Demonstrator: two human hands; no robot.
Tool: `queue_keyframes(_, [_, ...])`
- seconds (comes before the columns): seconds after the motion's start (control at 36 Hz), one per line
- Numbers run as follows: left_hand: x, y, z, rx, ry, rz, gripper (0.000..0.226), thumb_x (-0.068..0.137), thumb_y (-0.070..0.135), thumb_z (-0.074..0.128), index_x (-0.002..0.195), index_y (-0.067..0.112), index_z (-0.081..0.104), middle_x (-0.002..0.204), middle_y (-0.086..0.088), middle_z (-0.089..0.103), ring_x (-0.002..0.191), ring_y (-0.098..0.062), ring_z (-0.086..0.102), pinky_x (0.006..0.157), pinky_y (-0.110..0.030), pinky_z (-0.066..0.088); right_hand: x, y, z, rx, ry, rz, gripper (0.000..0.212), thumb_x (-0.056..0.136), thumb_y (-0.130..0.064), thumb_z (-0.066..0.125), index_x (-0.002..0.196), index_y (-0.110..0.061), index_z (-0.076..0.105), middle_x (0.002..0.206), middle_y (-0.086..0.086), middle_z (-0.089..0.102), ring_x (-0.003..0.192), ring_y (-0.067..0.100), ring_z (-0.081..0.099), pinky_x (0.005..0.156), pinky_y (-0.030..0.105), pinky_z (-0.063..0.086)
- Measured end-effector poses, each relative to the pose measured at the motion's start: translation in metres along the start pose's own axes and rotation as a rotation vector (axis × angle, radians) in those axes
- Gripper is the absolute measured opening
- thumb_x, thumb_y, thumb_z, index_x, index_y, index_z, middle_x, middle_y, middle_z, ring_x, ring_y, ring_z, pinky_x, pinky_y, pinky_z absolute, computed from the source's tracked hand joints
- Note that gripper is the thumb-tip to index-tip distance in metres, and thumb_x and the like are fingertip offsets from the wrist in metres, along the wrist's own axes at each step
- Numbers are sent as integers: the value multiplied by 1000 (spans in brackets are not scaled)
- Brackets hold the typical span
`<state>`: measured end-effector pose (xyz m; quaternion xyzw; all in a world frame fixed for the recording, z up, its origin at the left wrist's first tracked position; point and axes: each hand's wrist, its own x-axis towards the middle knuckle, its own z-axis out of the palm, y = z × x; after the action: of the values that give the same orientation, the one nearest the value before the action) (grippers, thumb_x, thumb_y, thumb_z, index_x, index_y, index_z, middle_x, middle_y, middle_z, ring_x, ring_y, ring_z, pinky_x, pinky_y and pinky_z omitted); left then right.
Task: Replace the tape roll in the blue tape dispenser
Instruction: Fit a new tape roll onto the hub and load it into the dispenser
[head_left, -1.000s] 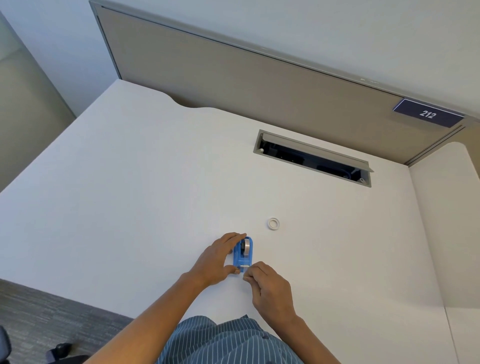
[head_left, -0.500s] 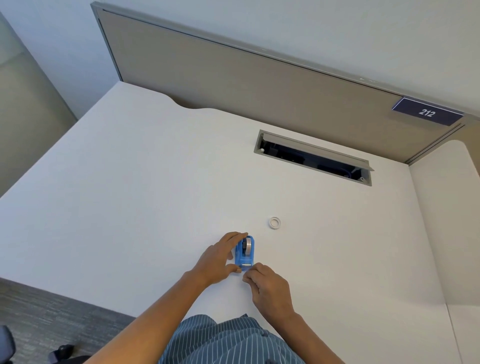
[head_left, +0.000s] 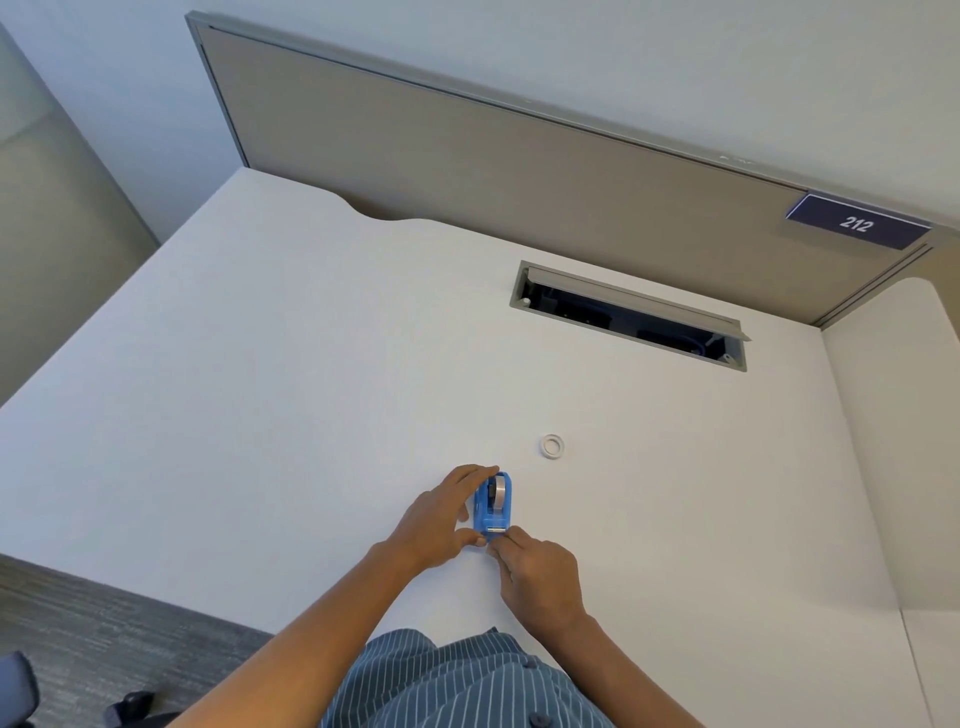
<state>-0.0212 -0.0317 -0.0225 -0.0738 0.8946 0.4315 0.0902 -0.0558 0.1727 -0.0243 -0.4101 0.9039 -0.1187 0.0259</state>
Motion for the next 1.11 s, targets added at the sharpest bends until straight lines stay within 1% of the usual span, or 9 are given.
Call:
queue_keyframes(0.25, [0,2,0,4,-1,-5,93,82,36,86,156,42,31,155,19,38,91,-12,62,92,-33,59,4,-1,-1,-77,16,-36,33,69,-13,93,100,-21,82,79,-3,74,40,19,54,36,26,42])
queue_keyframes(0.39, [0,3,0,-7,-2,-17,93,81,37,87,156,43,31,155,21,38,90,-12,62,92,-32,58,-2,-2,0,-114,14,-14,39,68,-14,93,105,-19,82,63,-4,69,35,18,50,33,27,39])
queue_keyframes(0.47, [0,3,0,-9,2,-19,94,81,39,86,156,44,31,155,22,38,90,-12,62,92,-32,58,-9,-3,3,-113,32,33,14,88,-26,74,100,-22,81,59,-5,68,35,18,52,34,28,40])
queue_keyframes(0.53, [-1,3,1,-12,-1,-20,94,81,39,86,156,44,30,155,22,37,90,-12,63,92,-33,58,-10,-3,6,-77,67,88,27,100,-35,56,92,-24,79,58,-5,67,36,18,52,34,29,40])
queue_keyframes(0.58, [0,2,0,-12,-3,-21,94,81,37,86,156,44,30,156,22,37,90,-11,62,92,-33,59,-8,-1,7,-60,80,119,33,101,-40,52,86,-25,78,59,-5,68,37,17,54,33,31,42])
queue_keyframes(0.75, [0,3,-1,-15,-7,-19,93,81,40,86,155,46,29,154,25,36,88,-10,61,92,-32,57,0,3,7,-43,49,152,21,91,-37,72,73,-27,75,59,-7,69,40,13,57,37,25,34])
queue_keyframes(0.92, [0,2,-1,-33,-8,-23,93,81,40,86,156,45,31,154,24,37,87,-11,62,92,-31,57,7,4,4,-45,-9,259,32,86,-45,76,61,-26,71,54,-7,65,40,10,56,39,20,21])
queue_keyframes(1.06, [0,3,-1,-33,-8,-28,92,82,37,86,156,45,32,155,24,37,88,-12,62,92,-32,57,8,7,-6,72,-54,379,36,94,-57,67,79,-25,77,74,-6,75,65,14,68,53,29,43])
queue_keyframes(1.11, [-1,3,0,-28,-5,-29,93,82,36,86,156,45,31,156,24,36,87,-12,62,92,-33,57,9,7,-11,111,-64,395,36,95,-57,66,82,-26,78,77,-7,75,68,13,67,56,28,44])
